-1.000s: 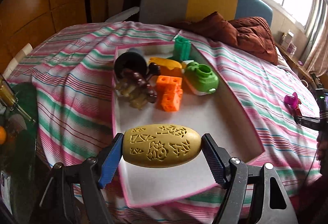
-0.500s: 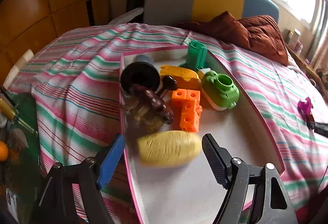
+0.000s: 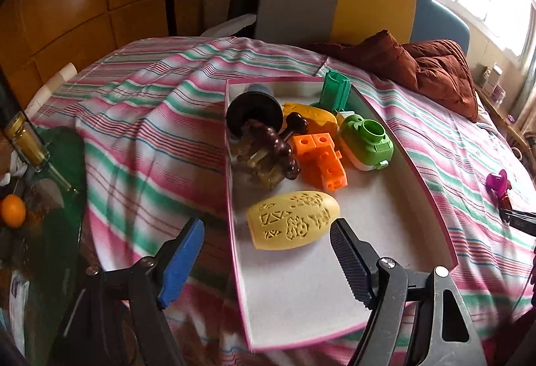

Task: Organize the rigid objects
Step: 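Lift the red cylinder and carry it toward the tray with the right tool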

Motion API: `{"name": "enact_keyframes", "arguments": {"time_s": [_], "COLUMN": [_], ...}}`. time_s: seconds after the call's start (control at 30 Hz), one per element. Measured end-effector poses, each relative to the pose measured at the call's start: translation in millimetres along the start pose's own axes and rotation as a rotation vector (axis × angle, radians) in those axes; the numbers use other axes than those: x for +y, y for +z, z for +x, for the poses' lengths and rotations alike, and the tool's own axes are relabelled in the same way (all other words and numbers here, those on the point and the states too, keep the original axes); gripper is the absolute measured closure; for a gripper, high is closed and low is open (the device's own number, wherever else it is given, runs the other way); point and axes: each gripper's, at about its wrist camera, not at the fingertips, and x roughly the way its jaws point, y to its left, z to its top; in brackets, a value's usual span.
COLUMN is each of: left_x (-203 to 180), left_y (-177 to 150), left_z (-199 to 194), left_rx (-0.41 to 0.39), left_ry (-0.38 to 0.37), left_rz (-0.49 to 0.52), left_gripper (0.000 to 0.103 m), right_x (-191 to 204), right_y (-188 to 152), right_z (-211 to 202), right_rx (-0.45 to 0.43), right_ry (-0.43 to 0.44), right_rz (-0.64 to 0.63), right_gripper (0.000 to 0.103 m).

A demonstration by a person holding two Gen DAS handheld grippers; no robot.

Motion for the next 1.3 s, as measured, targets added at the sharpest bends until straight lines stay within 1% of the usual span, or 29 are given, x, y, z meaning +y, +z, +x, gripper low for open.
{"name": "enact_keyframes", "arguments": {"time_s": [0.23, 0.4, 0.8, 1.0, 1.07, 1.13, 1.23, 1.3], "left_x": [-4.1, -6.3, -6.8, -5.4, -5.0, -4.6, -3.1, -2.1], "left_y": [-3.7, -3.9, -8.2, -9.7, -9.6, -9.5, -9.9, -9.7], "left_z": [-14.6, -20.8, -24.2, -23.9, -24.9, -24.9, -25.1, -25.6], "left_rx": [-0.030, -0.041, -0.037, -0.035, -0.039, -0.040, -0.040, -0.042], "left_ry": [0.000, -0.009, -0.015, -0.014, -0.014, -0.013, -0.013, -0.010], "left_rz": [0.015, 0.023, 0.024, 0.020, 0.019, 0.019, 0.015, 0.015], "left_gripper": [0.024, 0.024, 0.024, 0.024, 0.024, 0.024, 0.024, 0.024], "right_x": [3.2, 2.5, 23.0, 34.8, 41.4, 50.7, 69.9, 81.9], "right_y": [-2.4, -5.0, -15.2, -20.3, -22.5, -25.4, -30.4, -32.9], "right_z": [-2.0, -4.8, -18.9, -26.9, -31.7, -36.4, -44.7, -50.8], "right_rx": [0.006, 0.030, 0.040, 0.044, 0.048, 0.047, 0.032, 0.027], "right_ry": [0.000, 0.047, 0.115, 0.169, 0.211, 0.255, 0.272, 0.311], "right_rz": [-0.013, 0.020, -0.025, -0.042, -0.047, -0.056, -0.087, -0.102], "right_gripper": [0.078, 0.078, 0.078, 0.078, 0.078, 0.078, 0.078, 0.078]}}
